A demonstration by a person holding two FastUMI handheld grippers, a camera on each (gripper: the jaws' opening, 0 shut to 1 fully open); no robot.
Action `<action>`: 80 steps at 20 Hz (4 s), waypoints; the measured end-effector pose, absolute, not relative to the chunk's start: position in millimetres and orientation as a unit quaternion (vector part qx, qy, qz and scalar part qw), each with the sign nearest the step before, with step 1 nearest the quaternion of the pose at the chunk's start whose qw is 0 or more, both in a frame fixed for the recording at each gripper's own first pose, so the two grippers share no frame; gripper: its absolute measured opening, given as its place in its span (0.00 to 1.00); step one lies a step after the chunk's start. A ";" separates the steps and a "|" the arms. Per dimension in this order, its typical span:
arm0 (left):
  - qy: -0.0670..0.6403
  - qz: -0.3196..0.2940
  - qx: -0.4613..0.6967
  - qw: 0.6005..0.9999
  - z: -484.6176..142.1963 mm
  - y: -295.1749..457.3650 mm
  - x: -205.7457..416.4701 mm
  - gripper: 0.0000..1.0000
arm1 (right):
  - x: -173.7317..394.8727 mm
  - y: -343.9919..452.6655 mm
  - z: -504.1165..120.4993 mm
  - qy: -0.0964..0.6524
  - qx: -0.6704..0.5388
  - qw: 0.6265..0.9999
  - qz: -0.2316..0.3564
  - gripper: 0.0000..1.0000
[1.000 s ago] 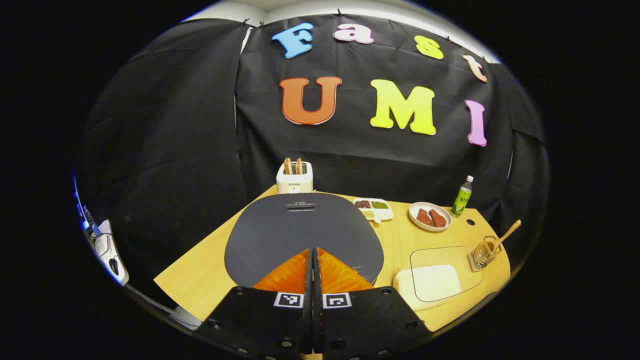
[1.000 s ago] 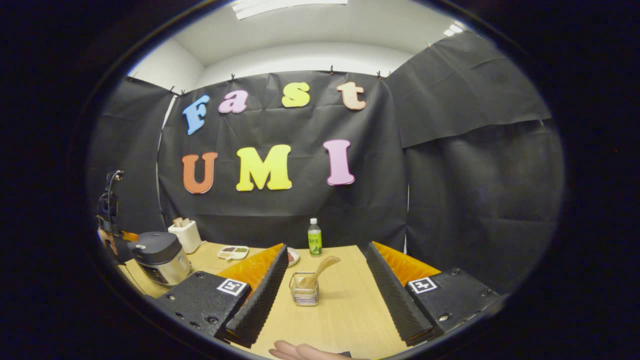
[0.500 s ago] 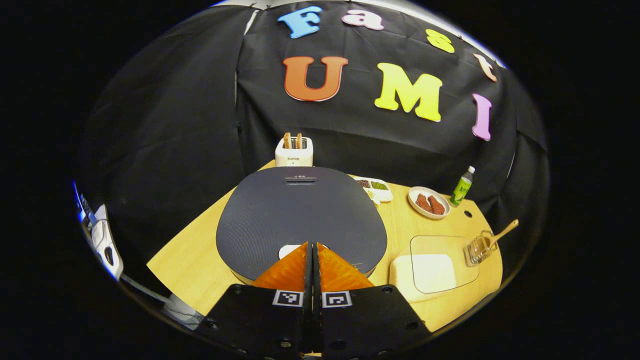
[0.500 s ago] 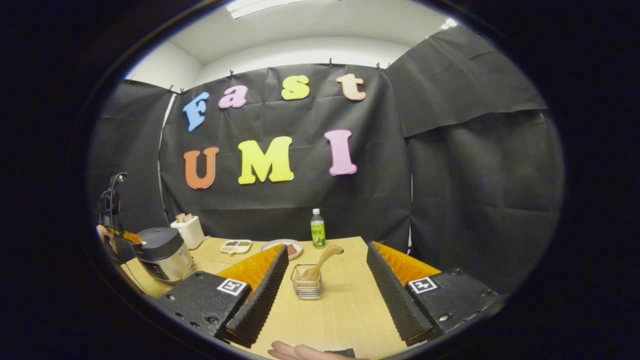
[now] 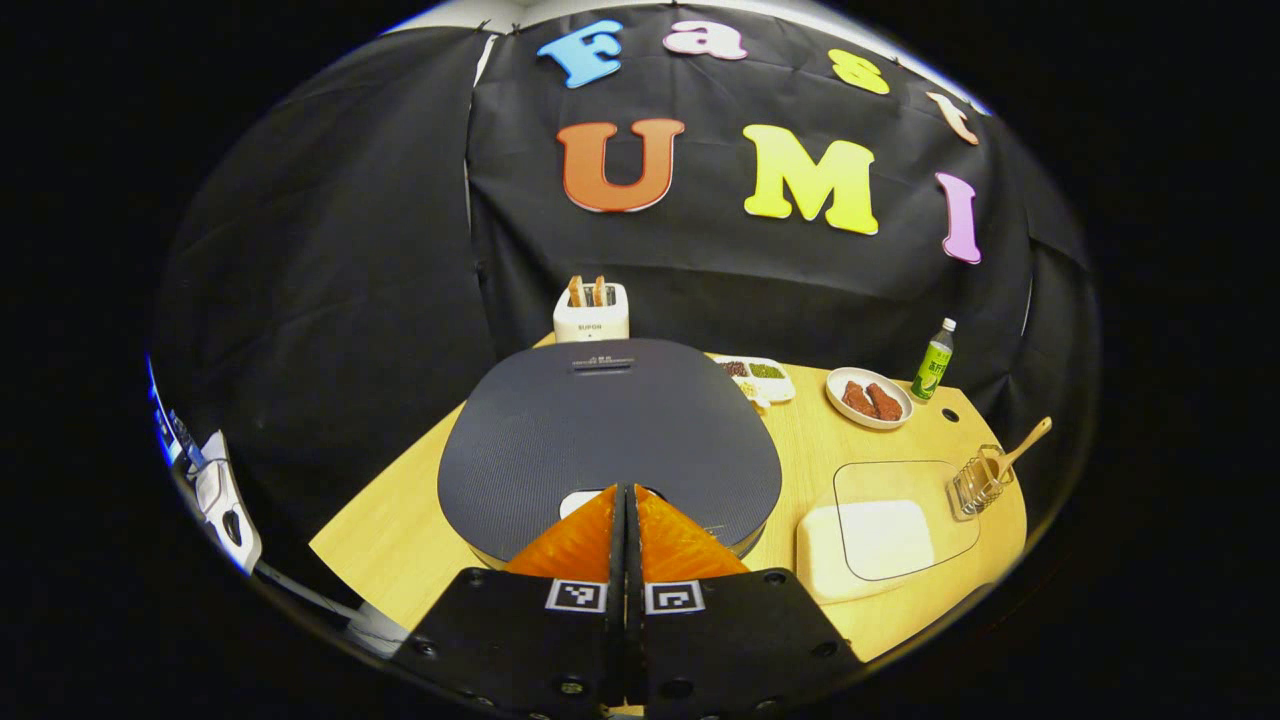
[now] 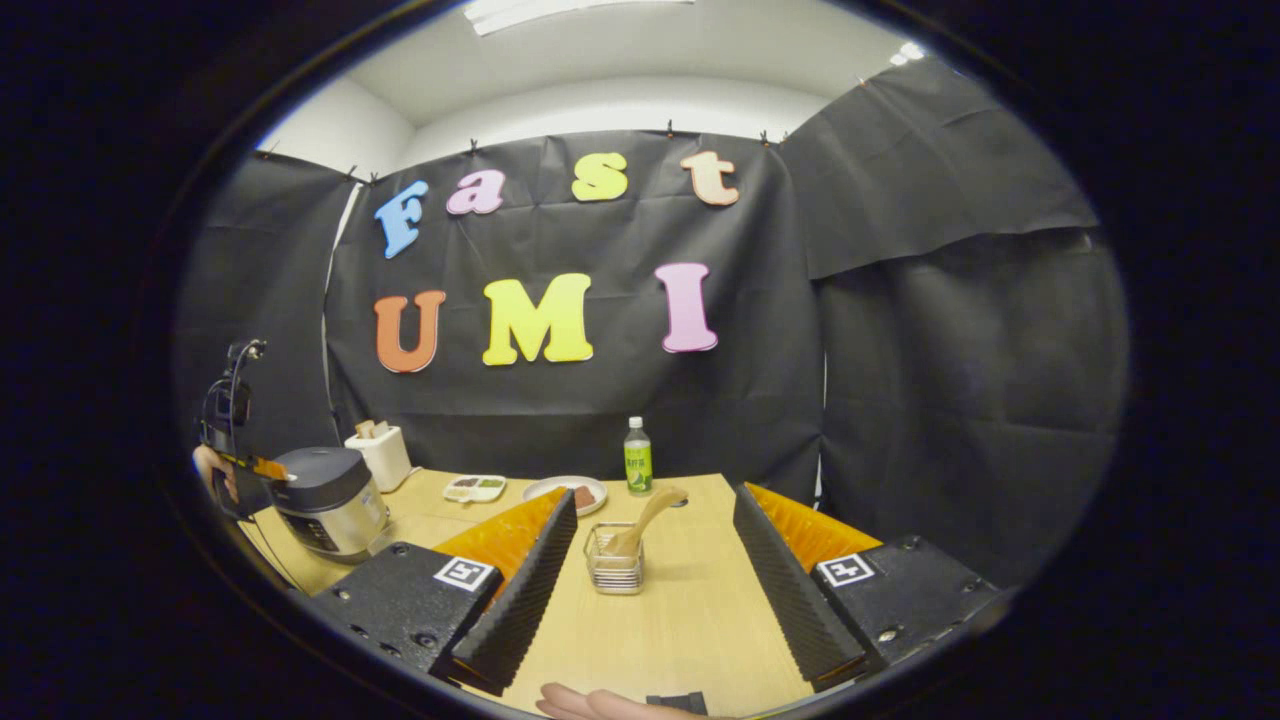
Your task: Close the left gripper, press the button to open the rice cooker; take a wooden spoon from the chopstick holder with the right hand, scoop a spoonful of rice and pour it into the rice cooker, then put the wooden spoon back into the chopstick holder.
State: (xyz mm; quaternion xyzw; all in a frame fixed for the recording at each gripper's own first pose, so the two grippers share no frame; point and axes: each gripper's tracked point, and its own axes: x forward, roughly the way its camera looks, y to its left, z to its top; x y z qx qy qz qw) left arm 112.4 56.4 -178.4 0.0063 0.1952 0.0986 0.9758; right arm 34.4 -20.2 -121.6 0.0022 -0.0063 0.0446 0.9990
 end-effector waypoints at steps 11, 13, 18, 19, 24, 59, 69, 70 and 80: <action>0.031 0.089 -0.002 0.996 -85.9 19.8 28.2 0.75 | 53.8 -20.3 -150.8 0.022 0.005 0.999 0.045 0.92; 0.028 0.083 -0.016 0.996 -85.4 14.4 11.2 0.88 | 64.6 -17.1 -159.7 0.027 0.010 0.998 0.049 0.92; -0.006 0.104 -0.017 0.994 -83.4 23.5 -22.7 0.95 | 96.7 -15.0 -172.2 0.017 0.018 0.998 0.054 1.00; -0.002 0.119 -0.019 0.993 -86.9 28.3 -29.5 0.95 | 105.3 -16.9 -175.0 0.018 0.024 0.998 0.048 1.00; -0.020 0.083 -0.019 0.996 -96.1 -1.1 -66.5 0.94 | 152.9 -0.4 -202.8 0.036 0.047 0.997 0.057 1.00; -0.025 0.025 0.002 0.999 -106.6 -18.2 -90.8 0.94 | 251.1 88.1 -160.1 0.022 -0.028 0.994 0.107 0.17; -0.046 0.029 -0.005 0.999 -97.9 -1.2 -122.1 0.95 | 194.0 153.0 -106.6 0.018 -0.024 0.989 0.143 0.17; -0.047 0.031 -0.003 0.998 -97.9 0.9 -125.5 0.94 | 189.2 162.0 -104.3 0.017 -0.023 0.988 0.151 0.17; -0.050 0.039 0.016 0.998 -91.2 22.0 -136.0 0.95 | 172.7 253.1 -159.5 0.033 -0.062 0.977 0.202 0.17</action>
